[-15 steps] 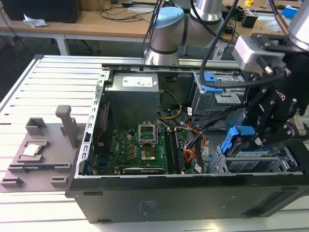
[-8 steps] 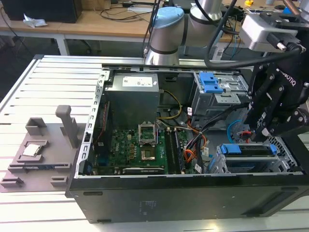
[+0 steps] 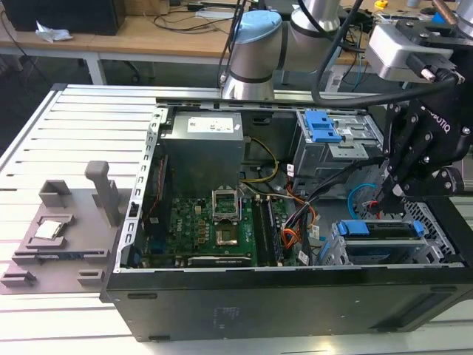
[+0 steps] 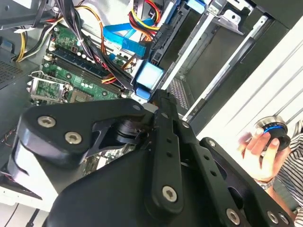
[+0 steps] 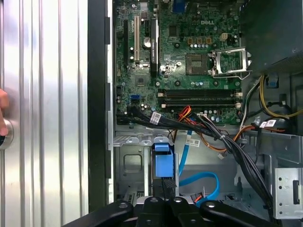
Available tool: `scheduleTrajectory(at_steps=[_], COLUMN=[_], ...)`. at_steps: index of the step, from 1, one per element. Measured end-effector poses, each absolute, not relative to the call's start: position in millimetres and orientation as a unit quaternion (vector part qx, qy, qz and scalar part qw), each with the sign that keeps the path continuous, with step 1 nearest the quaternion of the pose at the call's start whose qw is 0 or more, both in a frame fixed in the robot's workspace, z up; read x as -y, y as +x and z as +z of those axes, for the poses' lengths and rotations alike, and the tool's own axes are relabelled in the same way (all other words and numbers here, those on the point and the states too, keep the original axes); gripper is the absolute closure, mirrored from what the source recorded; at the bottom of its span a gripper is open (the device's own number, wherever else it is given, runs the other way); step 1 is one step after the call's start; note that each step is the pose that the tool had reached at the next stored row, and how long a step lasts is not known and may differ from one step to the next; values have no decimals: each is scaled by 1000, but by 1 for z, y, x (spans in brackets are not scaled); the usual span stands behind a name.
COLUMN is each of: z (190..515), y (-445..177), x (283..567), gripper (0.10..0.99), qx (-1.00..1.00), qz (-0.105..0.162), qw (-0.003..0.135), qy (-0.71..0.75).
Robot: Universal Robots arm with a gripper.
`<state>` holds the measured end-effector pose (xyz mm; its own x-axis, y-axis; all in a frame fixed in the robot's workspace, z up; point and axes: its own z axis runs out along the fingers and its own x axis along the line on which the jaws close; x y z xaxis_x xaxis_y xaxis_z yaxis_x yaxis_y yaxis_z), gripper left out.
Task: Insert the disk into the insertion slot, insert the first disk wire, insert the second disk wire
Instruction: 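Insert the disk into the insertion slot, then insert the first disk wire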
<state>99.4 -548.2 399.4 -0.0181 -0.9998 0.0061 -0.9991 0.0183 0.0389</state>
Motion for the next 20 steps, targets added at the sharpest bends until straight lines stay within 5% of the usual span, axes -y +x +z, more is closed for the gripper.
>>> scheduleTrajectory(at_steps=[20], z=[385], y=[108], x=[554], gripper=[980], qx=[713], qz=[-16], qw=[21], qy=[700])
